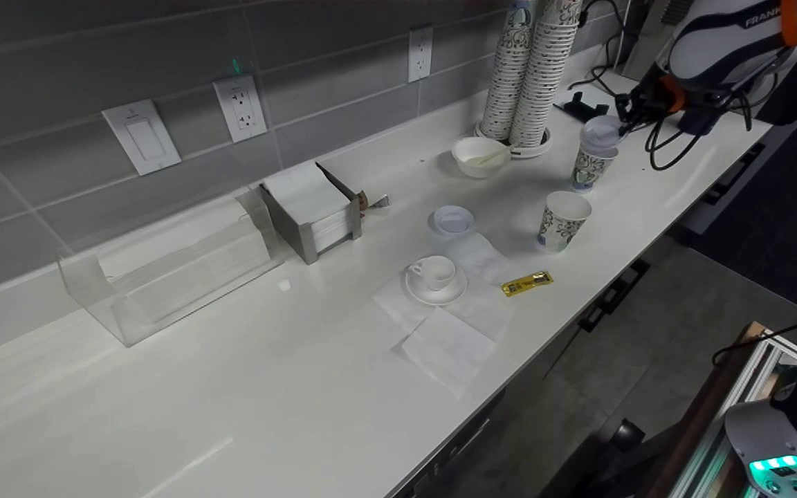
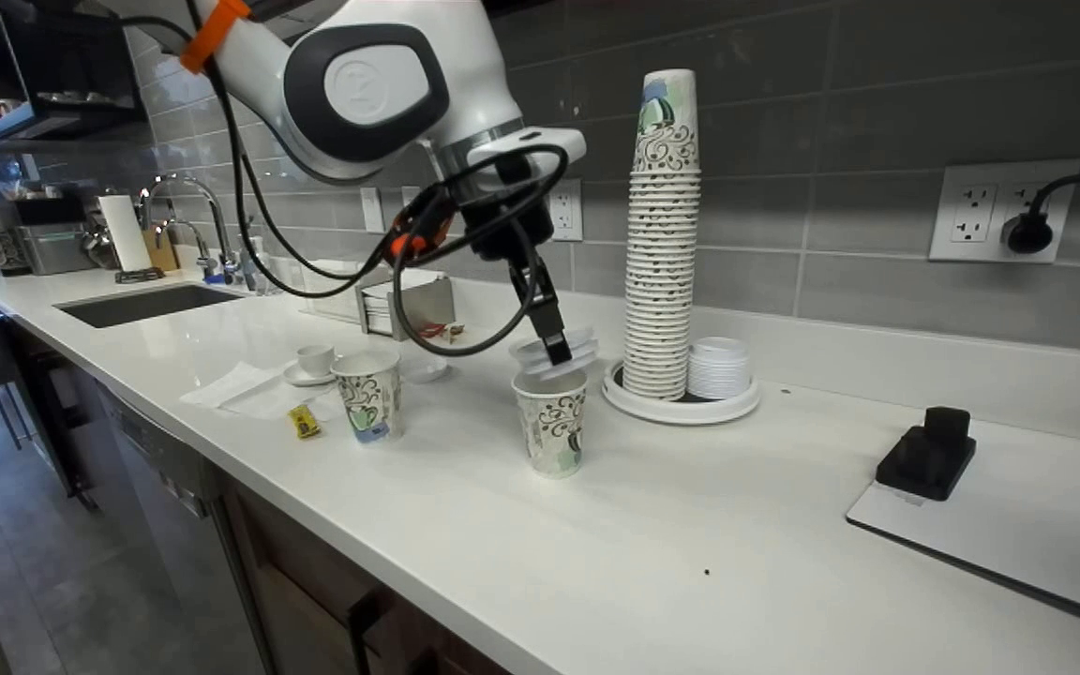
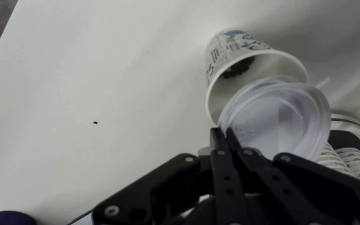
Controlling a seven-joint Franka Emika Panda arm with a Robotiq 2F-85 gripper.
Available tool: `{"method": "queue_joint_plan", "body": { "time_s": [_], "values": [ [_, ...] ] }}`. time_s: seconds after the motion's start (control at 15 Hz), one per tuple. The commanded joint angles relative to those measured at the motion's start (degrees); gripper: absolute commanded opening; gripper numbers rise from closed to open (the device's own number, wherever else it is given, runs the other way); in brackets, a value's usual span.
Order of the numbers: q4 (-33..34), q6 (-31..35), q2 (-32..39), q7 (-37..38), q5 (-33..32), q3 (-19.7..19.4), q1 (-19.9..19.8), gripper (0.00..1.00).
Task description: Move the lid from the right cup to the left cup
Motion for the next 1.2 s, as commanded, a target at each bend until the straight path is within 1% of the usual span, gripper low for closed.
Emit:
{"method": "queue_joint_plan", "body": {
  "time_s": [0.0, 0.07, 0.27, 0.33, 0.47, 0.67, 0.8, 1.0, 1.13],
  "values": [
    [-4.08, -0.4, -8.13, 3.13, -3.51, 1.16, 0.24, 0.0],
    [-4.8, -2.2, -10.06, 1.98, -3.25, 2.08, 0.41, 0.0],
    [-8.62, -5.95, -14.98, -3.78, 0.52, 5.14, 2.15, 0.0],
    [-10.35, -7.51, -16.69, -6.89, 2.79, 6.02, 3.48, 0.0],
    [-13.75, -9.57, -19.97, -10.24, 5.61, 7.9, 5.85, 0.0],
    [-18.91, -10.38, -24.49, -17.6, 12.22, 8.55, 10.1, 0.0],
    [-21.05, -9.76, -25.68, -19.84, 15.56, 8.64, 11.84, 0.0],
    [-23.21, -8.69, -26.42, -20.69, 18.98, 8.11, 12.38, 0.0],
    [-23.54, -8.34, -25.72, -20.05, 19.96, 8.02, 11.54, 0.0]
  ]
}}
